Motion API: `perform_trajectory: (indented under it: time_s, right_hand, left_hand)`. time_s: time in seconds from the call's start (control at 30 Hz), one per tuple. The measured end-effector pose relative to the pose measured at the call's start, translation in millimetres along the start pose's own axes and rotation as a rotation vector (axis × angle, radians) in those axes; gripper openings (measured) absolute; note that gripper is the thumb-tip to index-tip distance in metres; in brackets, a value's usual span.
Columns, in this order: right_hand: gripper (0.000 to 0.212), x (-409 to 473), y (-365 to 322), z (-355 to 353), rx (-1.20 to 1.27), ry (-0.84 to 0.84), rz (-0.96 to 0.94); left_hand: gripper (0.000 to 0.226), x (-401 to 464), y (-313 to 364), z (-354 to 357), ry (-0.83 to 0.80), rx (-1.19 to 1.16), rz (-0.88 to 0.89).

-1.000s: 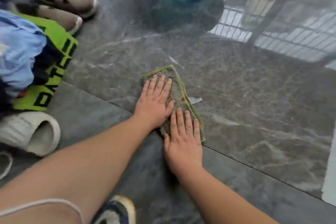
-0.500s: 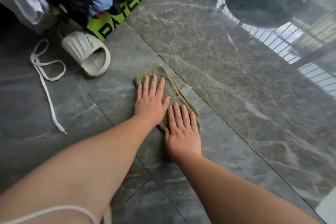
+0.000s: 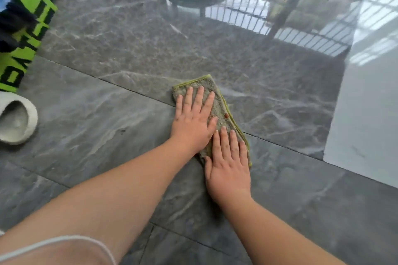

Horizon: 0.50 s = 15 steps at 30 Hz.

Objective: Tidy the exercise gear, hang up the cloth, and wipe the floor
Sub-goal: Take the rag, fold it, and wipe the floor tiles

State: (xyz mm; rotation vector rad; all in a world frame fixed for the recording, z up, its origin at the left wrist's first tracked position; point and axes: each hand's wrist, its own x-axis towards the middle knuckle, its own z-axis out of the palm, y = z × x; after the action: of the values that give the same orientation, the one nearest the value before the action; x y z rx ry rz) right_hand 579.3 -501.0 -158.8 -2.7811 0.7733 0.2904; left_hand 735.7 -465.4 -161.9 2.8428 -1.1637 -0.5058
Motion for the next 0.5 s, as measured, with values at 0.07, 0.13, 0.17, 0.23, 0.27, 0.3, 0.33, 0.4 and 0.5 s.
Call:
perform_trajectory:
  time_s: [0.07,0.13,0.17,0.23,0.27,0.3,0.33,0.4,0.5]
  right_hand:
    - [0.068,-26,39,-3,-0.001,0.022,0.153]
    - [0.068,-55,72,-2,0.003,0.024,0.308]
    - [0.068,-70,87,-1,0.008,0.022,0.381]
    - [0.068,-98,111,4,0.018,0.033,0.512]
    - [0.068,-111,121,7,0.024,0.041,0.573]
    - [0.068,-125,129,10,0.033,0.052,0.628]
    - [0.069,-140,135,13,0.042,0.067,0.679]
    - [0.071,-167,142,21,0.054,0.097,0.765]
    - [0.072,-194,144,29,0.067,0.107,0.87]
  left_hand:
    - [0.067,4,60,5,-0.038,0.024,0.143]
    - [0.067,0,117,12,-0.08,0.054,0.292]
    - [0.067,-4,144,16,-0.098,0.074,0.362]
    - [0.067,-14,190,26,-0.127,0.108,0.486]
    - [0.067,-20,210,31,-0.141,0.119,0.545]
    - [0.068,-27,228,36,-0.155,0.128,0.599]
    - [0.068,-35,244,41,-0.162,0.135,0.648]
    - [0.067,-54,272,51,-0.177,0.15,0.737]
    - [0.066,-78,300,65,-0.189,0.18,0.846]
